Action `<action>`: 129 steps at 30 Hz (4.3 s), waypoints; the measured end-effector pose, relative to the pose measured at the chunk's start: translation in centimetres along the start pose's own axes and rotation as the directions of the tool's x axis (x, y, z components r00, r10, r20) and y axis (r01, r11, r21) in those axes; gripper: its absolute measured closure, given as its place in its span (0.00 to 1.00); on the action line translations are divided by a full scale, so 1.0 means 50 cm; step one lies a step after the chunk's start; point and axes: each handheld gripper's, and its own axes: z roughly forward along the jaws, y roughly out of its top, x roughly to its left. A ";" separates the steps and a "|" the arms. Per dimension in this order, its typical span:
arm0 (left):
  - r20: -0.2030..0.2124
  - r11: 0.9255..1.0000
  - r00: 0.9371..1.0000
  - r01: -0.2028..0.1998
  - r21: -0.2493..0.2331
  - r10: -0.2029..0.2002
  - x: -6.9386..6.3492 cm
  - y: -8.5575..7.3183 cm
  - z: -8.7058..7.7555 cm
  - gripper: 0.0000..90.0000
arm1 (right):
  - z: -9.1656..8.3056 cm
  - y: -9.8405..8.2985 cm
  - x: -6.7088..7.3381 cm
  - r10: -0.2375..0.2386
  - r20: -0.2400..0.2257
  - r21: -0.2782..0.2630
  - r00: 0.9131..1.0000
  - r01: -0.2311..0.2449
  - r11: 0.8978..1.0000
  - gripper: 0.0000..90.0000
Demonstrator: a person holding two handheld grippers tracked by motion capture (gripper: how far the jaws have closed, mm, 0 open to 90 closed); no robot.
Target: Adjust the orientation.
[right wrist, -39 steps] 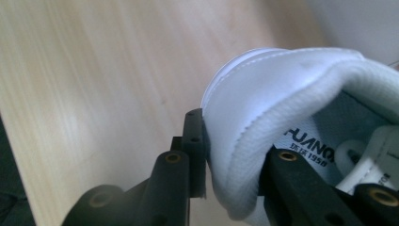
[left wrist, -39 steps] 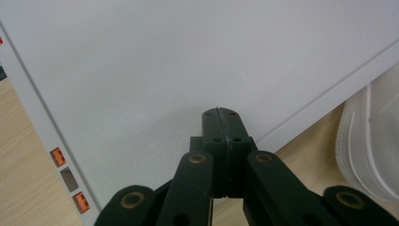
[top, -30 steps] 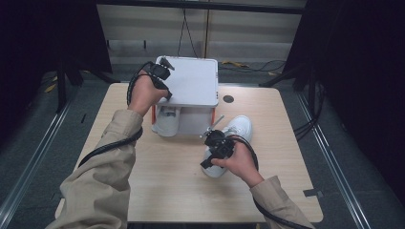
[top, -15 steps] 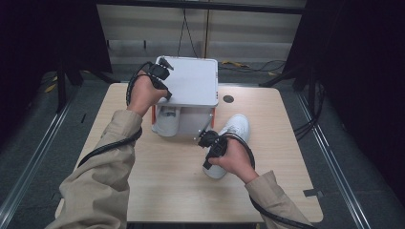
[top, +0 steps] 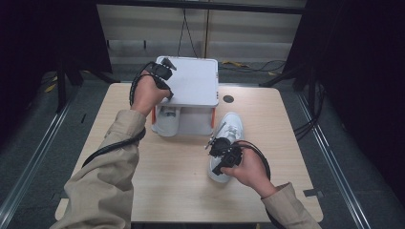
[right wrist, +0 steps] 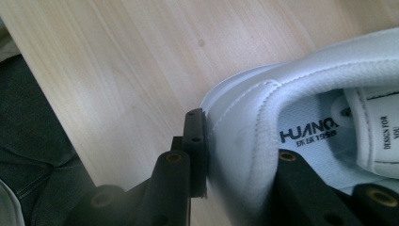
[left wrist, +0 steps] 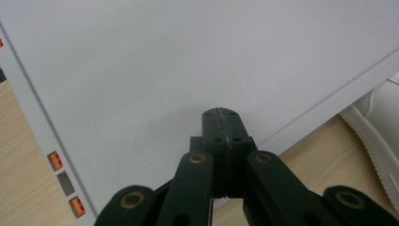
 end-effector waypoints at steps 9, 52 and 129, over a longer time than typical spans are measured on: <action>0.000 1.000 1.000 0.000 0.008 0.000 0.000 0.002 0.000 1.00 | -0.022 0.004 0.047 -0.095 0.027 0.014 0.995 0.095 0.995 0.84; 0.032 1.000 0.999 0.013 0.000 -0.013 0.009 0.001 0.001 1.00 | 0.053 0.196 -0.015 -0.319 0.029 0.044 0.947 0.318 0.947 0.82; 0.046 0.999 0.998 0.034 -0.040 -0.032 0.013 -0.011 0.000 1.00 | 0.066 0.194 -0.062 -0.177 0.087 -0.090 0.980 0.184 0.979 1.00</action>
